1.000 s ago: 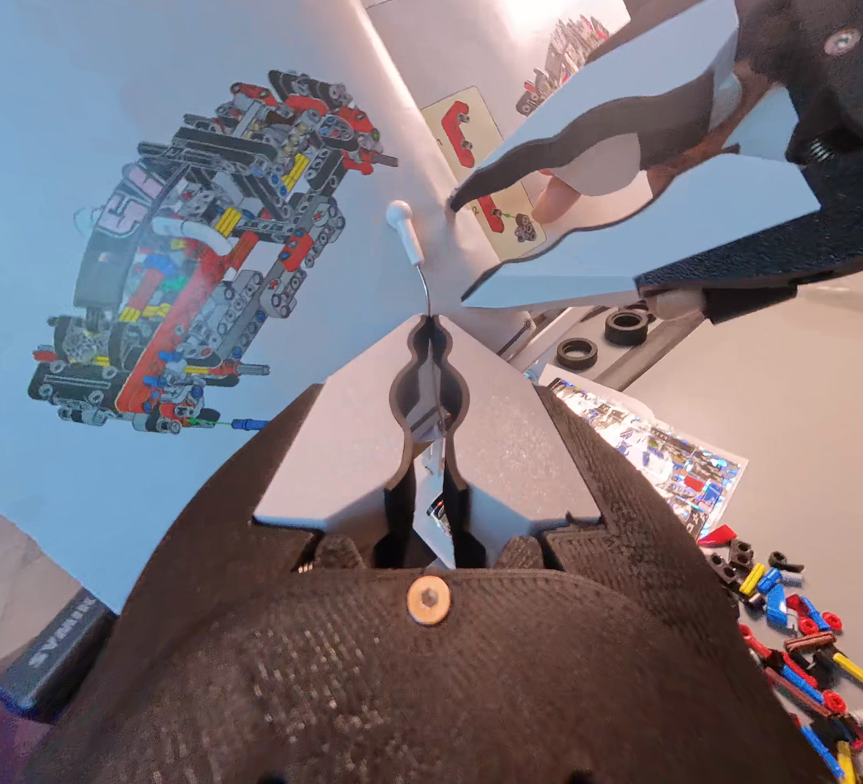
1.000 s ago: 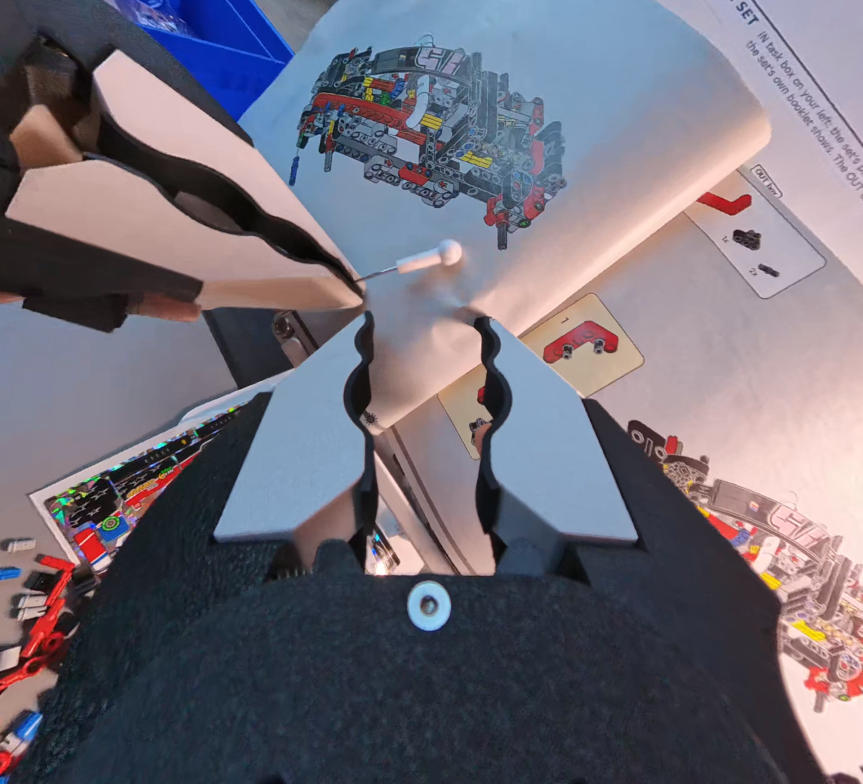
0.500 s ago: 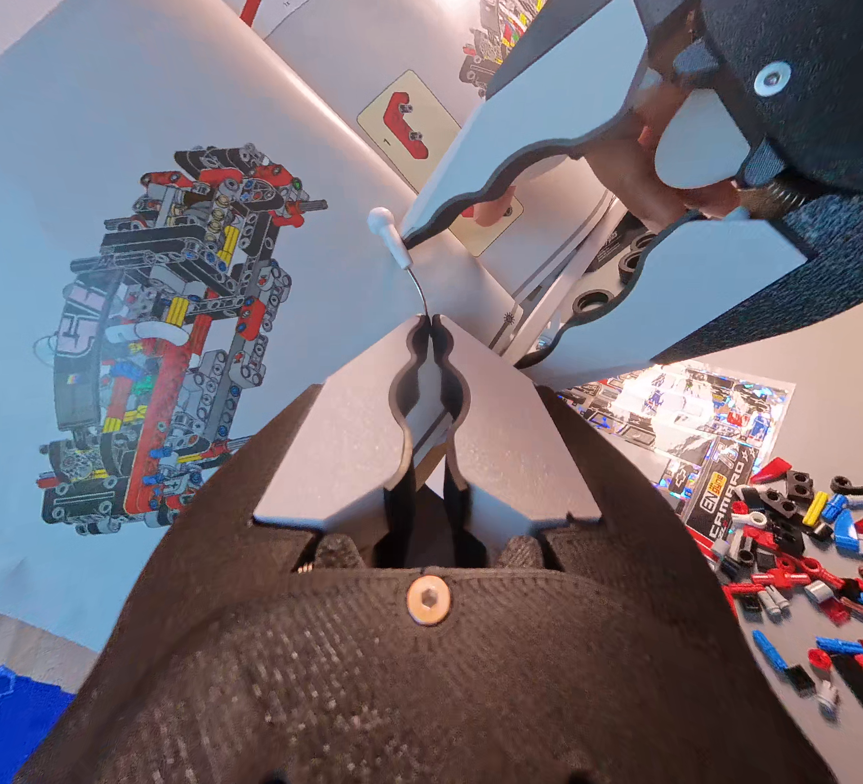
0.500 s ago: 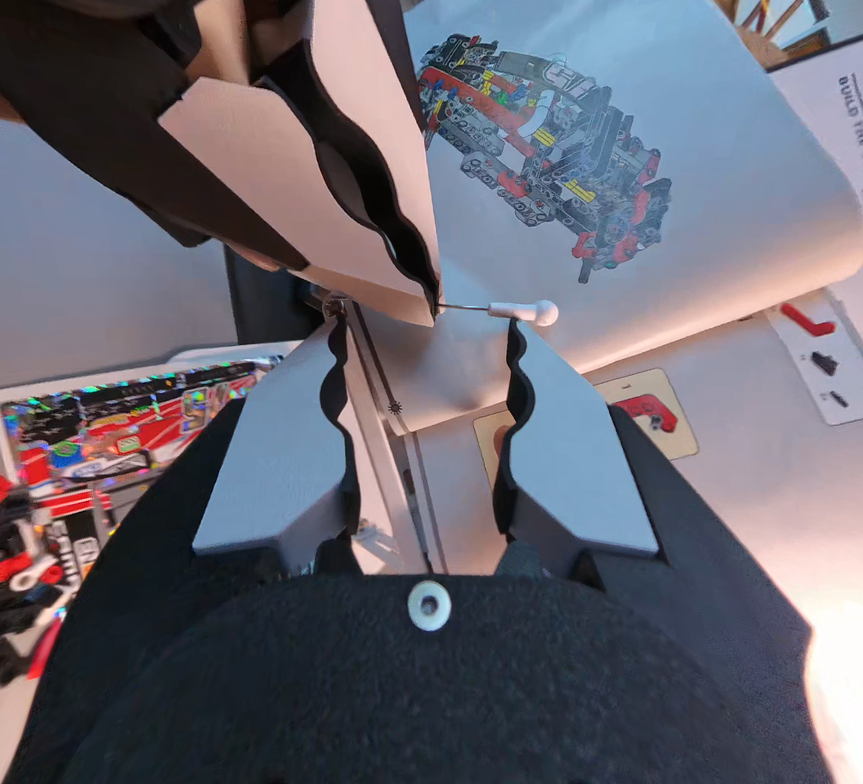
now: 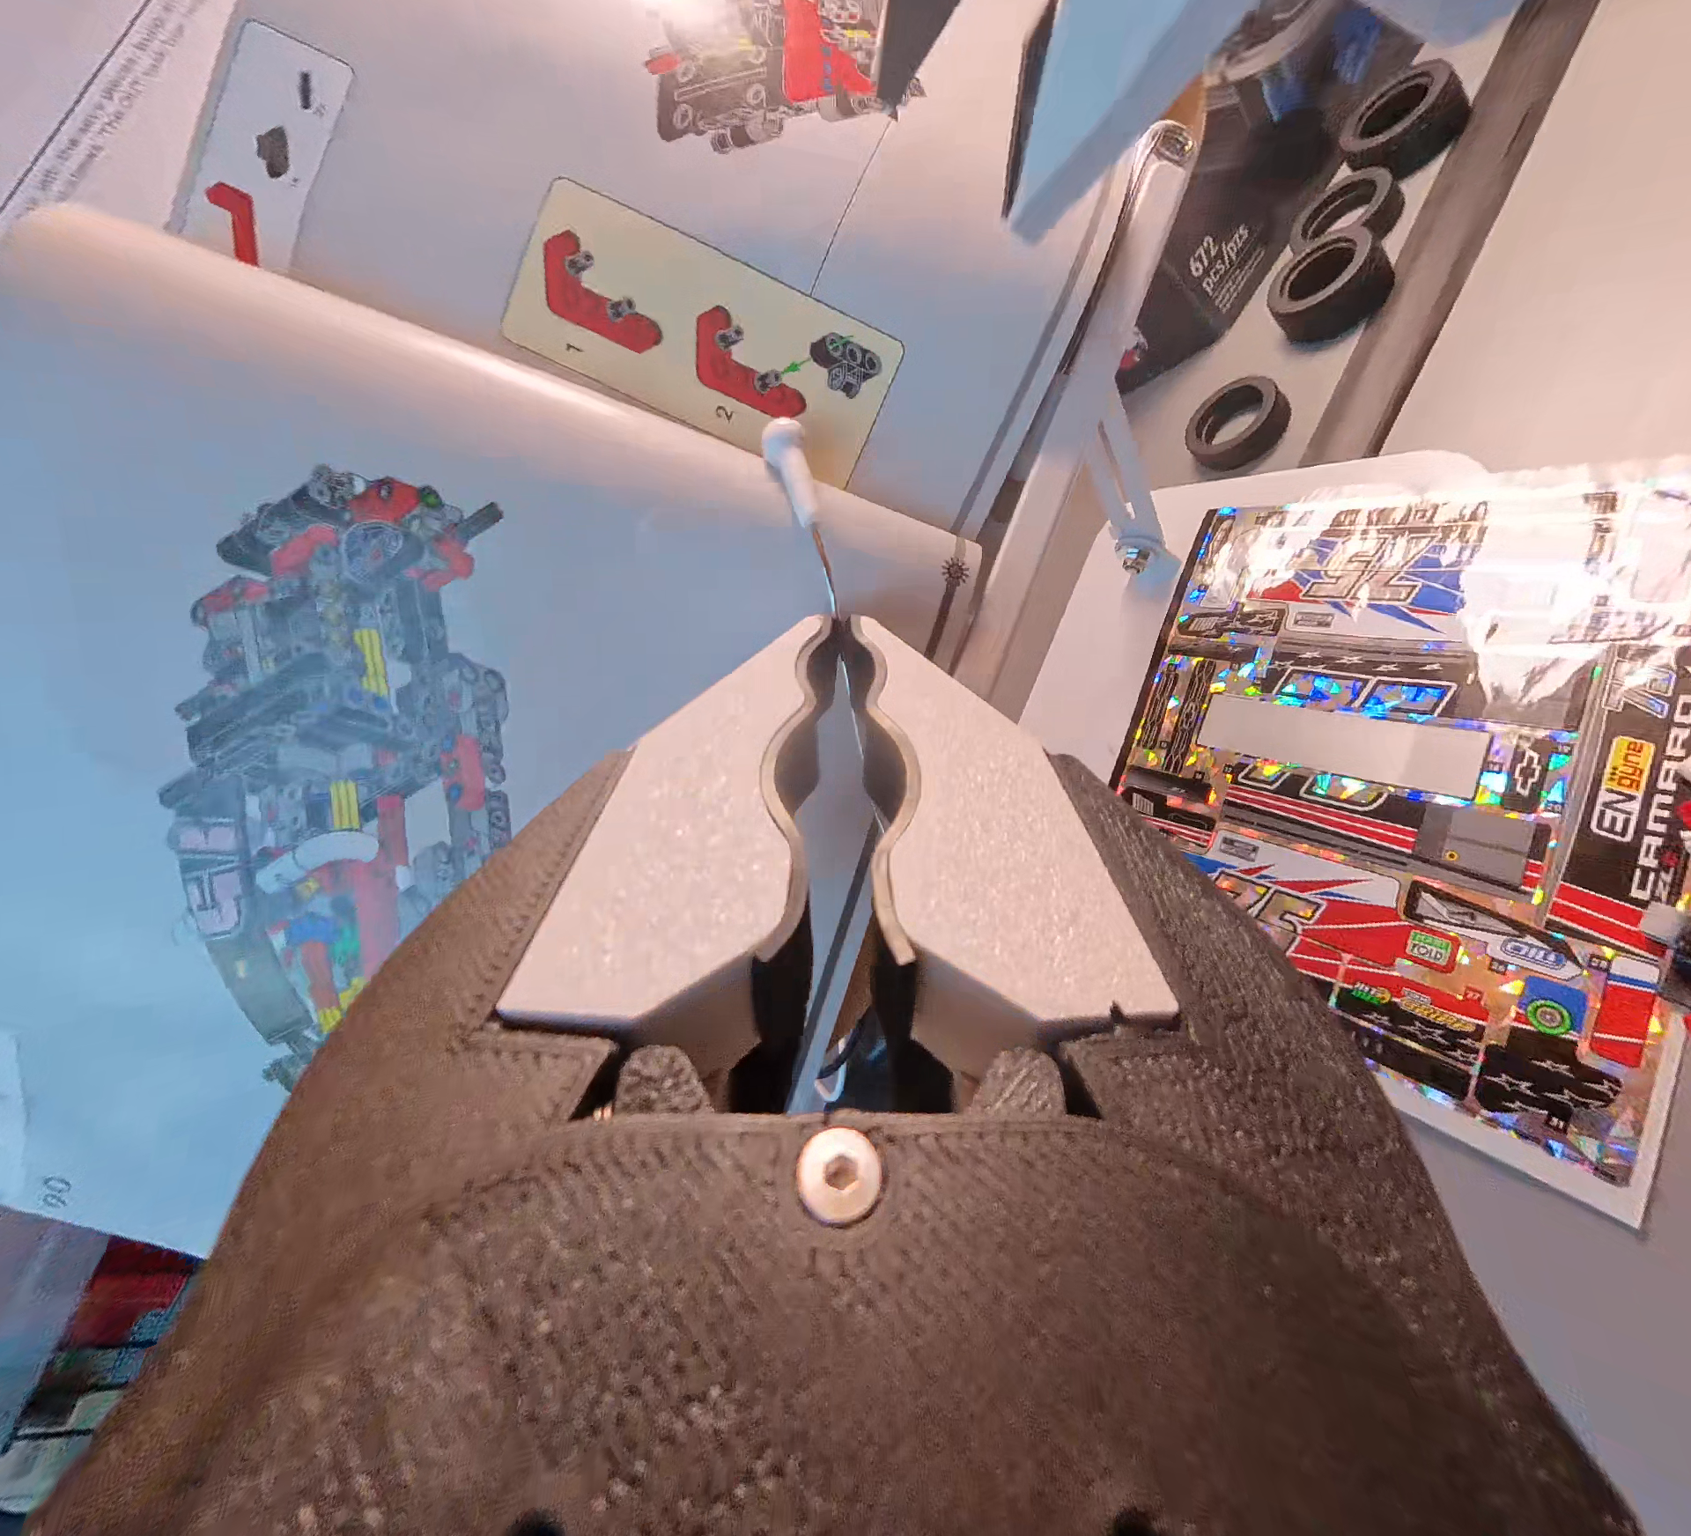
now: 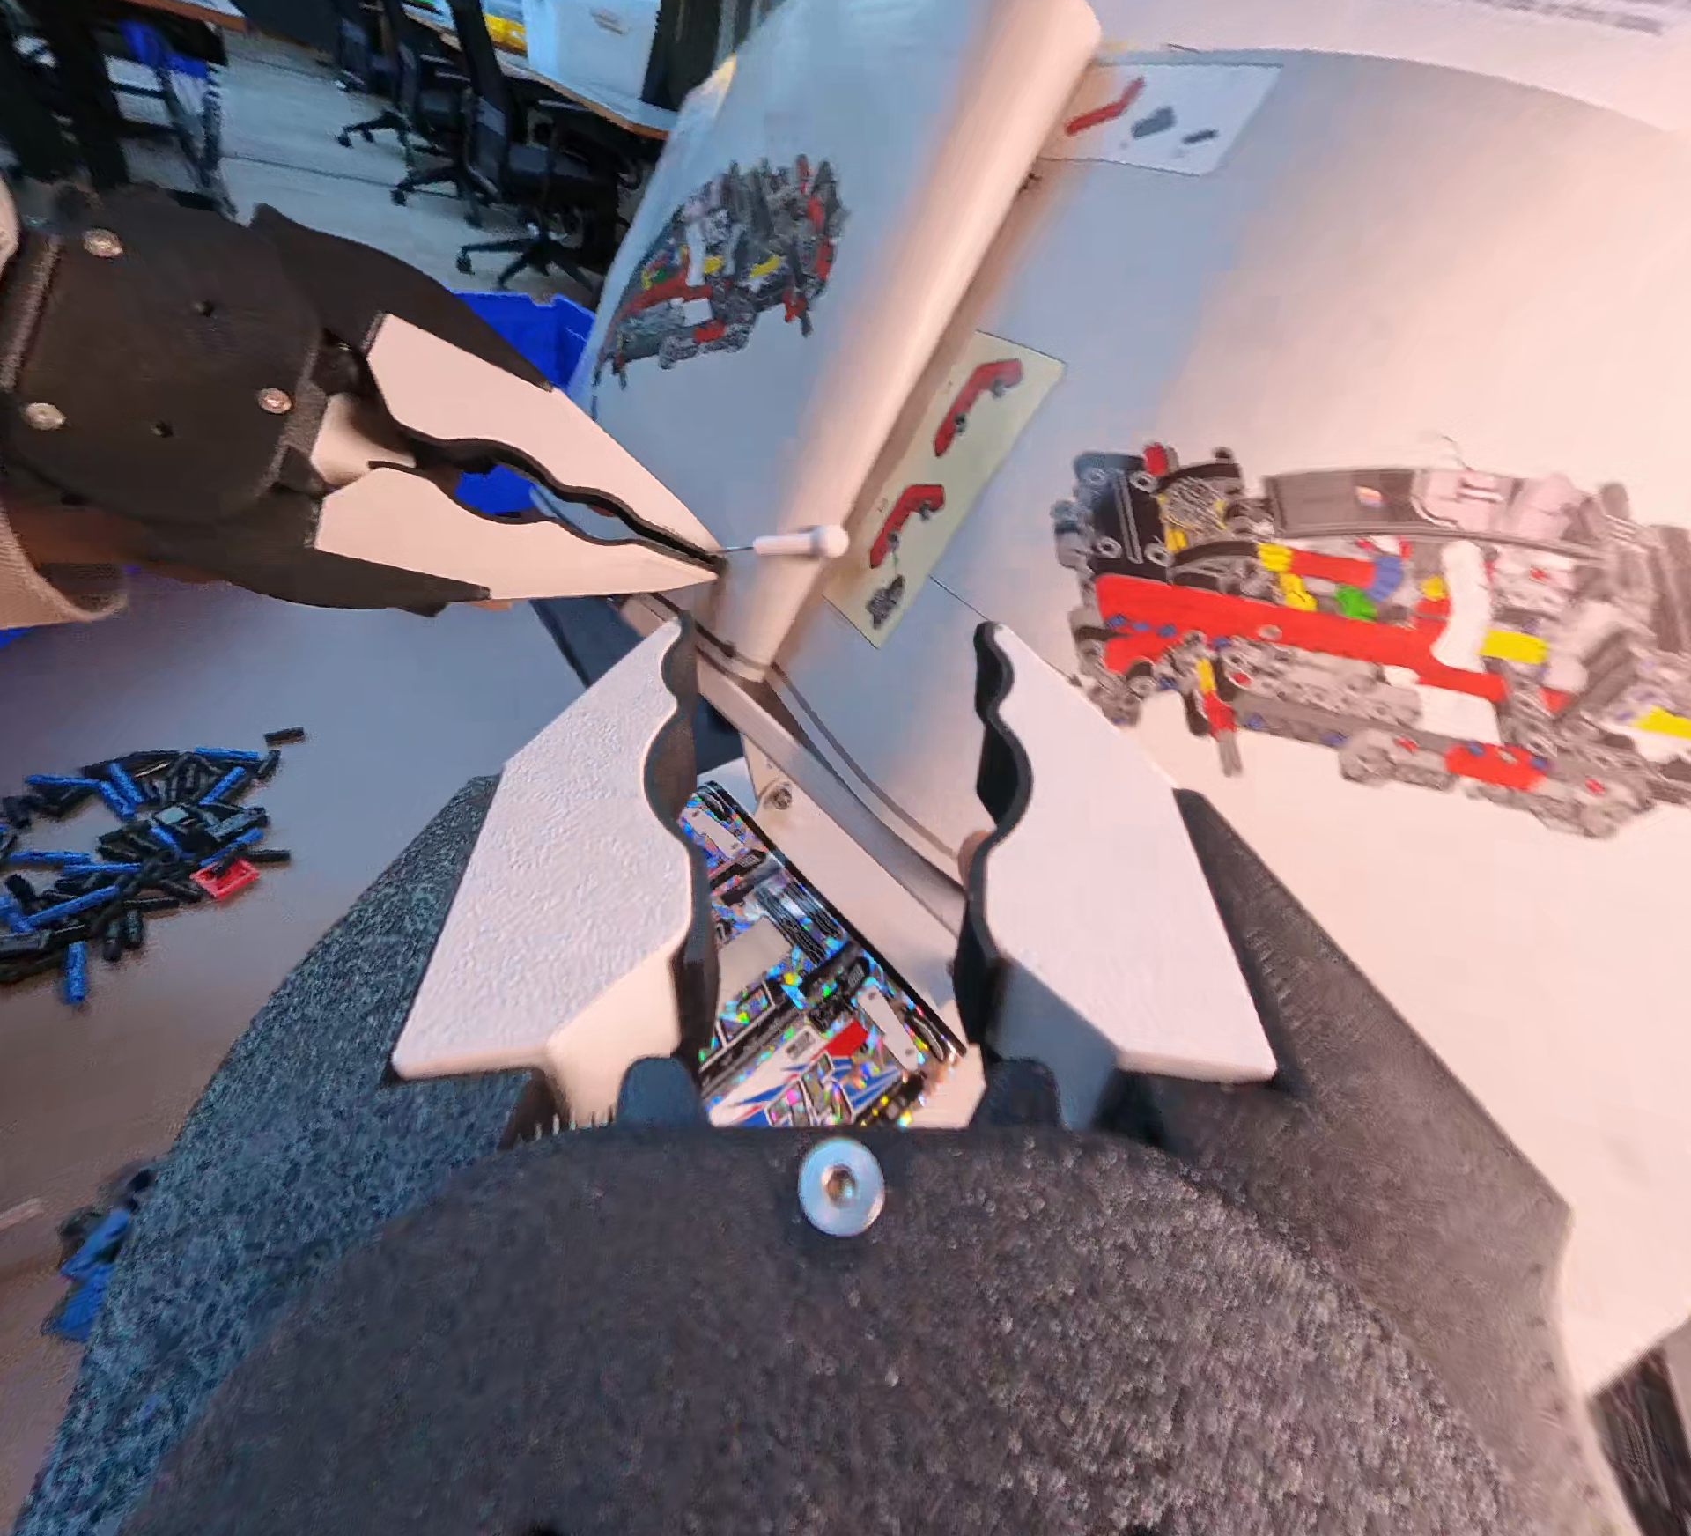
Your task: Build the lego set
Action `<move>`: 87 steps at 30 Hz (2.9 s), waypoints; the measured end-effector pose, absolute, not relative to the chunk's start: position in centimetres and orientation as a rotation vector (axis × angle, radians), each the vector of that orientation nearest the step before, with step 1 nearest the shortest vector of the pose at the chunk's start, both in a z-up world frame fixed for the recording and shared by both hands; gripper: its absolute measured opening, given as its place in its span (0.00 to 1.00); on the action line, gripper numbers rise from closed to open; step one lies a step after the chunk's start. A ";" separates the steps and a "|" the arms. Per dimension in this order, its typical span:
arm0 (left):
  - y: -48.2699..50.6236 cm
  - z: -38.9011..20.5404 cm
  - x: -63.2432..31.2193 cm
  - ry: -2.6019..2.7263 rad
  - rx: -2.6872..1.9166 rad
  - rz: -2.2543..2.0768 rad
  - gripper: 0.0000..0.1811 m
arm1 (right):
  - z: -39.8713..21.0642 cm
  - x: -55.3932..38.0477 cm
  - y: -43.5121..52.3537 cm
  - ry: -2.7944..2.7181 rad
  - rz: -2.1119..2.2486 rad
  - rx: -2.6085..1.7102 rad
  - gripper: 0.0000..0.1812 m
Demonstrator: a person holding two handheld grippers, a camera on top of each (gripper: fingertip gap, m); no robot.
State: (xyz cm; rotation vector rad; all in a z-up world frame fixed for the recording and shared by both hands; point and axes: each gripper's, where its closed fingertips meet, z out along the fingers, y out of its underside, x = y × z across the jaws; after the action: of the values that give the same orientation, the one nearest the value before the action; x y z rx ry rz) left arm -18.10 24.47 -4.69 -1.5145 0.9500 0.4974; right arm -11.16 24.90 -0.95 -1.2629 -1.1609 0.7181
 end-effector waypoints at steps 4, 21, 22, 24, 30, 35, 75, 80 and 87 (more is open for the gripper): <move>23.8 -3.5 -17.3 0.849 -1.549 0.335 0.10 | -1.7 -6.2 26.7 -1.029 0.637 -1.271 0.25; 25.2 -3.4 -18.1 0.792 -1.619 0.068 0.01 | -7.2 -4.2 29.0 -1.168 0.272 -1.239 0.17; 25.3 -3.4 -18.1 0.798 -1.634 0.052 0.01 | -6.5 -4.7 28.6 -1.177 0.277 -1.218 0.17; 25.3 -3.5 -18.1 0.833 -1.664 0.008 0.01 | -5.5 -5.8 28.1 -1.215 0.282 -1.193 0.17; 25.5 -3.5 -18.5 0.876 -1.743 -0.057 0.00 | -4.1 -7.9 28.9 -1.269 0.259 -1.254 0.23; 24.9 -3.3 -18.9 0.775 -1.717 -0.006 0.00 | -3.3 -7.7 31.4 -1.085 0.415 -1.477 0.19; 23.7 -1.1 -24.3 0.384 -1.573 0.209 0.05 | 2.5 7.5 37.5 -0.587 0.676 -1.412 0.18; 23.2 -1.7 -21.6 0.415 -1.551 0.113 0.04 | 2.5 3.3 30.2 -0.812 0.636 -1.310 0.09; 24.7 -5.7 -16.9 0.680 -1.603 0.220 0.08 | -2.7 -9.1 25.5 -1.315 0.282 -1.267 0.05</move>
State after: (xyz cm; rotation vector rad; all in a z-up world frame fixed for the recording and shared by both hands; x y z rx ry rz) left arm -16.87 24.72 -5.69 -1.6029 0.6800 0.2195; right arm -9.08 25.51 -2.74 -1.2669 -1.3148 0.2824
